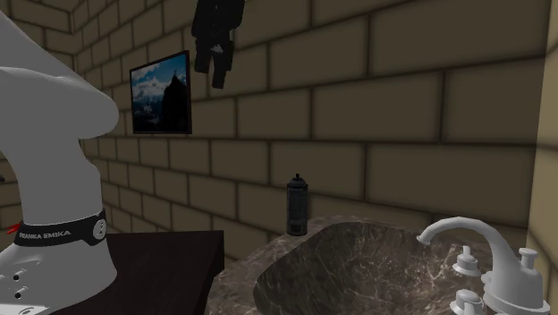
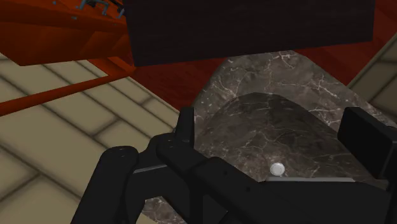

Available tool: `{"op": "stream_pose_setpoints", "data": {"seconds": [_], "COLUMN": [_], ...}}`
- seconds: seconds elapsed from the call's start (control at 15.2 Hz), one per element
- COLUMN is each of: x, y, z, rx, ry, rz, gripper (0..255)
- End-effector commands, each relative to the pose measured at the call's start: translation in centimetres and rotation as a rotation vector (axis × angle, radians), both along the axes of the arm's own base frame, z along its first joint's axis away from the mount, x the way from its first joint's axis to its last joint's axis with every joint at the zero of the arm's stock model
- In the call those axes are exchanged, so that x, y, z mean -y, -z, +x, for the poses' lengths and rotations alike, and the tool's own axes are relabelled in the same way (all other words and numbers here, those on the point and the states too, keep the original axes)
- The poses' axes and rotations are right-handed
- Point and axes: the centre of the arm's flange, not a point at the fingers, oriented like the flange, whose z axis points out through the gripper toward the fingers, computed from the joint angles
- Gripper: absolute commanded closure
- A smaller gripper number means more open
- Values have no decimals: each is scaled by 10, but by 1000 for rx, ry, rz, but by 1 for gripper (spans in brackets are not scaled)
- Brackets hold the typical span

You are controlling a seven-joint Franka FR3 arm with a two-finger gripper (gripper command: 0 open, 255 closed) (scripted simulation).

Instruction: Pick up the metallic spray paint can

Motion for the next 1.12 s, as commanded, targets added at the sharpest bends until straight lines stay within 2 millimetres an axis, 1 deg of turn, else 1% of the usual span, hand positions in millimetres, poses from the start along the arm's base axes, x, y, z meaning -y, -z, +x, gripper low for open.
{"op": "stream_pose_setpoints", "data": {"seconds": [0.0,0.53,1.06], "x": [0,-33,-81], "y": [0,73,138], "z": [0,39,76], "rx": [0,133,266], "ry": [0,-277,-554], "rz": [0,66,132], "gripper": [0,0,0]}}
